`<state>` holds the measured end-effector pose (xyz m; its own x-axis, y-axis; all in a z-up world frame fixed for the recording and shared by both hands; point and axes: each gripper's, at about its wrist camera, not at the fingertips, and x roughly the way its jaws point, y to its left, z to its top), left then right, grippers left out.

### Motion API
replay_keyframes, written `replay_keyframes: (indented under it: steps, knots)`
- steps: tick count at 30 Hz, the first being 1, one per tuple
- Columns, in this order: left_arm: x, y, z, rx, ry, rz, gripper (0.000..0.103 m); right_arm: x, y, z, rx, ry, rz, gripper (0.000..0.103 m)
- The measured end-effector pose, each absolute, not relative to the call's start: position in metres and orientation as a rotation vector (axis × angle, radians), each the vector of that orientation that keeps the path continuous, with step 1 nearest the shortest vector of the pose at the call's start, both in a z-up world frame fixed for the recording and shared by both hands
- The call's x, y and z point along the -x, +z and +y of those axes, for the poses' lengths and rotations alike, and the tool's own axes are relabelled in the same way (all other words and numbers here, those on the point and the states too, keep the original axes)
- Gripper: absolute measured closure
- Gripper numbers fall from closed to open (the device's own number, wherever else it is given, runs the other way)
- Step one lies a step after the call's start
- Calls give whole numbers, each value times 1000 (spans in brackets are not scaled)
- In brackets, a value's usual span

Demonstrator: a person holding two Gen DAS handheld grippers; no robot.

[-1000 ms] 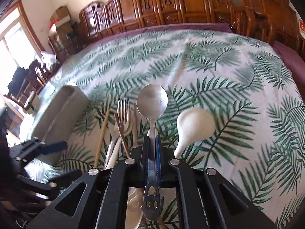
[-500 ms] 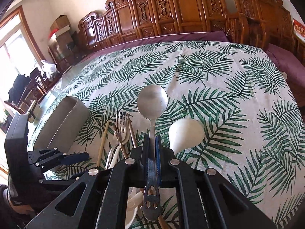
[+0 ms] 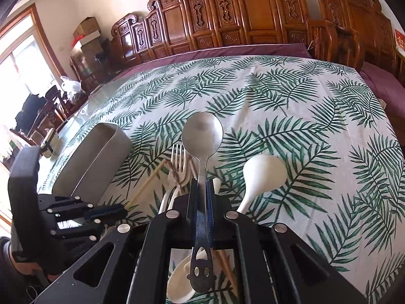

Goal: Organize utensils
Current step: 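Carry the chopstick into the tray with the left tool and open it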

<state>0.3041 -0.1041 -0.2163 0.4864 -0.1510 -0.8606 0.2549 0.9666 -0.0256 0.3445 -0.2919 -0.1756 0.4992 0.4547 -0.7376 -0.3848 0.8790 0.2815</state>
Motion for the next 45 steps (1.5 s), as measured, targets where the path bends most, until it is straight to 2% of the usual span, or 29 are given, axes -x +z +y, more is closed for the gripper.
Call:
replay_keyframes:
  steps: [11,33,45]
  knots:
    - [-285,-180,-79,-113,-320,948,99,-328,-183,-270,-44,501,947,95]
    - [-287,-145,-1,27,-324,848,99,-308,-167,-228,-31,531,917,95]
    - [-301,-156,34,64,-301,883,99,-299,-138,-203,-43,510,894,96]
